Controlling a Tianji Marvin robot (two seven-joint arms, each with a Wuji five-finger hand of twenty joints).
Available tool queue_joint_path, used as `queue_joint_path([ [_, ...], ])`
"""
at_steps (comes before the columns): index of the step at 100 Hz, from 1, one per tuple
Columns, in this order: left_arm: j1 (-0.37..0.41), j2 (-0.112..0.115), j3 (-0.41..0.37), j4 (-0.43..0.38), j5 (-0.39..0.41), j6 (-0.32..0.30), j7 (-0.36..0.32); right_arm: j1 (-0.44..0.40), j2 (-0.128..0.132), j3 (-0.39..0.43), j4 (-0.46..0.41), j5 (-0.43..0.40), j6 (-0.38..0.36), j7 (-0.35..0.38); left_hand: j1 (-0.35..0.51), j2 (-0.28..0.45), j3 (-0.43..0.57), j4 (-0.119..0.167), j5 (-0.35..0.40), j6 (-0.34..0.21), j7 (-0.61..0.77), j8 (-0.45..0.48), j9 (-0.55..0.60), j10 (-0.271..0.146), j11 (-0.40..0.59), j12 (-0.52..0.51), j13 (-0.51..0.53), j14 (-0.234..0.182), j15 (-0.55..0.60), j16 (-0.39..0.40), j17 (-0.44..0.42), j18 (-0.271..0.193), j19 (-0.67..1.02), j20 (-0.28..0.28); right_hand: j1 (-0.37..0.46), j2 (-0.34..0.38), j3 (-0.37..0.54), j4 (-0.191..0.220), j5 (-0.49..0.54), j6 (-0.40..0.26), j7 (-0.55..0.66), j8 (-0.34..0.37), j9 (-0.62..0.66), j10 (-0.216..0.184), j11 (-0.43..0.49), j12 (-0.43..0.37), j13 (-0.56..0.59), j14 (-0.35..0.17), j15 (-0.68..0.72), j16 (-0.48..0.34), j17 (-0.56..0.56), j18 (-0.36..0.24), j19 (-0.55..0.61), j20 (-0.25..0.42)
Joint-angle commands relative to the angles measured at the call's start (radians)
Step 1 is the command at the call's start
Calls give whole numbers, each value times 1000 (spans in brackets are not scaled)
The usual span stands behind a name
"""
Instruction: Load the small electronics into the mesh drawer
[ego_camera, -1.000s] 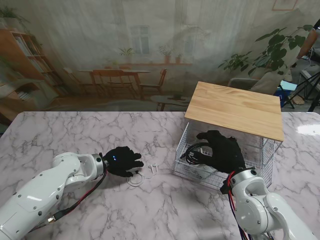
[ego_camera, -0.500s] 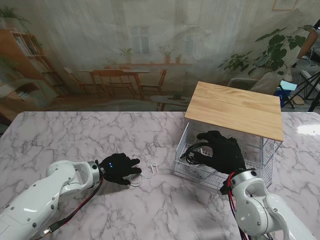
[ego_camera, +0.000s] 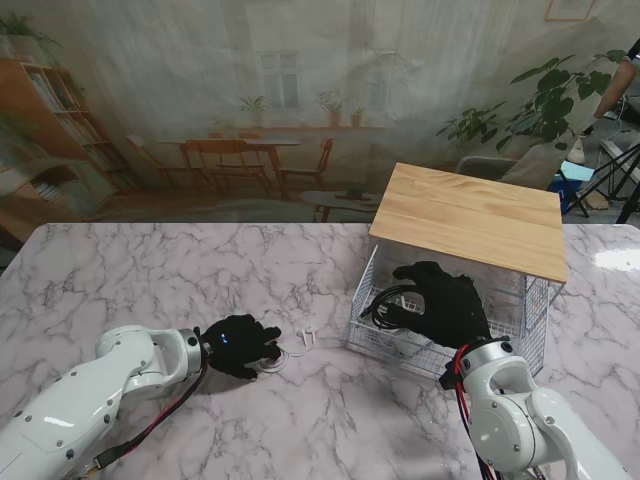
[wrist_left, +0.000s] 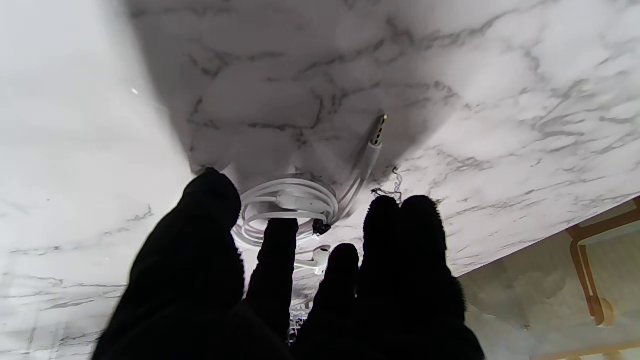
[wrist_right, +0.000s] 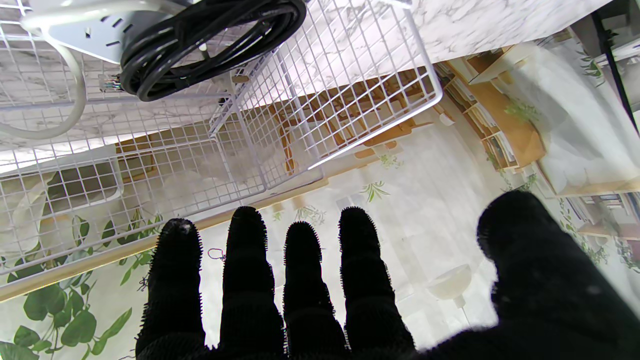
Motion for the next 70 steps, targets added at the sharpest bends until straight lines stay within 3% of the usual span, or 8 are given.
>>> queue_joint_path([
  [1,-1,1,16,23,8,7,-12,-6,-3,-1,2,-2,0,-3,35,-10,45,-12,54,-48,-9,-39,-25,3,26,22,-5,20,35,17,12,-53,34,8,16,33,-12,20,7,-27,7,14,-2,-9,7,9,-6,-6,-72,1,-18,11,-14,9],
  [8,-7,3,27,27,12,9,-11,-7,-3,-1,2,-2,0,-5,64,-52,68,-33,56,-63,115,72,-15,1,35,31,-4,19,34,18,13,-52,37,7,16,33,-11,21,6,-27,7,14,-1,-13,8,9,-6,-6,-72,1,-18,10,-15,9],
  [16,-11,4,36,33,11,10,-12,-8,-3,0,2,-2,-1,-7,101,-84,61,-36,44,-81,246,181,-1,-5,45,39,-5,20,33,18,10,-48,35,7,17,35,-10,21,5,-26,7,14,0,-11,9,10,-6,-5,-72,1,-18,10,-15,9],
  [40,-47,13,96,65,19,1,11,-9,-5,1,3,0,-2,-15,168,-113,57,-26,71,-93,486,325,163,-33,135,94,66,18,43,12,48,-34,49,9,22,38,-6,21,4,-25,7,14,-1,-13,10,10,-6,-6,-72,1,-20,12,-17,9],
  [50,-63,15,120,81,15,-1,32,-11,-5,2,2,1,-3,-17,197,-124,90,-24,95,-76,534,323,298,-67,171,117,192,10,56,3,130,-30,71,3,25,41,-5,20,2,-24,8,14,-3,-14,11,10,-6,-6,-71,1,-20,12,-17,9],
  [52,-67,16,126,86,14,-2,39,-11,-5,3,2,1,-3,-18,194,-127,111,-25,91,-72,549,317,342,-80,171,170,227,4,64,5,155,-31,85,-6,25,41,-5,20,3,-25,8,15,-1,-15,12,10,-6,-7,-71,1,-20,12,-17,9],
  [62,-82,16,147,104,5,-7,67,-13,-6,4,1,5,-3,-20,200,-145,165,-21,89,-98,587,348,586,-127,21,342,369,-21,98,20,262,-37,154,-37,25,42,-5,20,2,-24,9,14,-2,-12,12,10,-6,-6,-71,1,-21,11,-17,9],
  [70,-87,14,154,119,-7,-7,91,-13,-6,4,1,7,-3,-21,209,-155,175,-12,83,-125,597,370,682,-150,-6,371,445,-39,120,28,322,-45,190,-35,25,44,-4,20,1,-24,9,14,-1,-12,12,10,-6,-5,-71,1,-21,11,-18,9],
])
